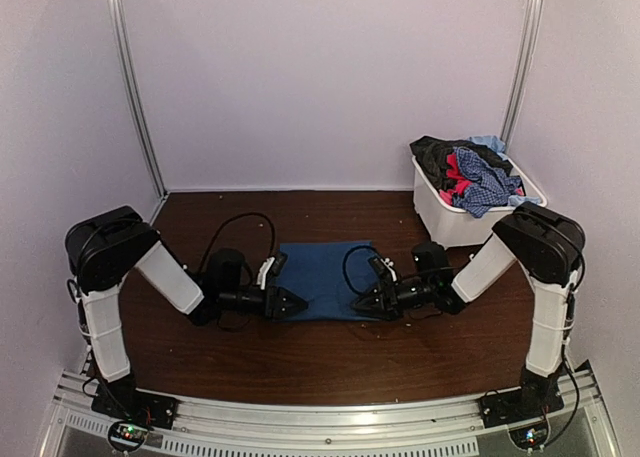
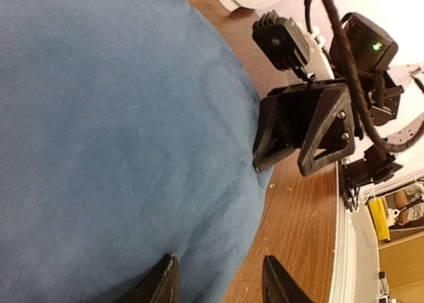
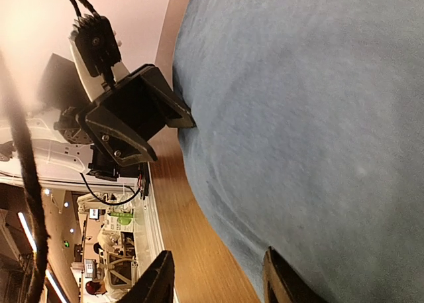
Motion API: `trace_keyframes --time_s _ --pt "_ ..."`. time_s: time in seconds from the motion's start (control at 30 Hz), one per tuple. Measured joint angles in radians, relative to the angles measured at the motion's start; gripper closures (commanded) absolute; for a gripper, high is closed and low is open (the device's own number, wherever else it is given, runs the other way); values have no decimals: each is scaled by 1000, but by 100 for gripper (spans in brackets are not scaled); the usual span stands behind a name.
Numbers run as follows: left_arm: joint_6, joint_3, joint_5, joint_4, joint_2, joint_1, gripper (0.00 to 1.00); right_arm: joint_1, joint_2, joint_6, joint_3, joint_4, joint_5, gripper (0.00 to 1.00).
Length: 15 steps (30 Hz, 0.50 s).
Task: Fold and stack the mixed laundry pile
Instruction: Smooth out the square-folded T-shirt at the center of the board.
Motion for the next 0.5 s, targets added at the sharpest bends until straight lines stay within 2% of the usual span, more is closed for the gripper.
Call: trace_keyframes --time_s 0.1,0.2,0.3,0.5 --pt "3 -71 -15 32 -45 20 54 -24 -29 8 -54 31 -13 54" --pt "89 -72 -114 -138 -159 9 53 -36 -130 3 -94 -45 3 53" --pt "231 18 -256 -346 -285 -35 51 -56 -284 -37 -88 -172 35 53" --pt "561 233 -530 -511 -338 -213 51 -169 -488 -138 -48 -373 120 50"
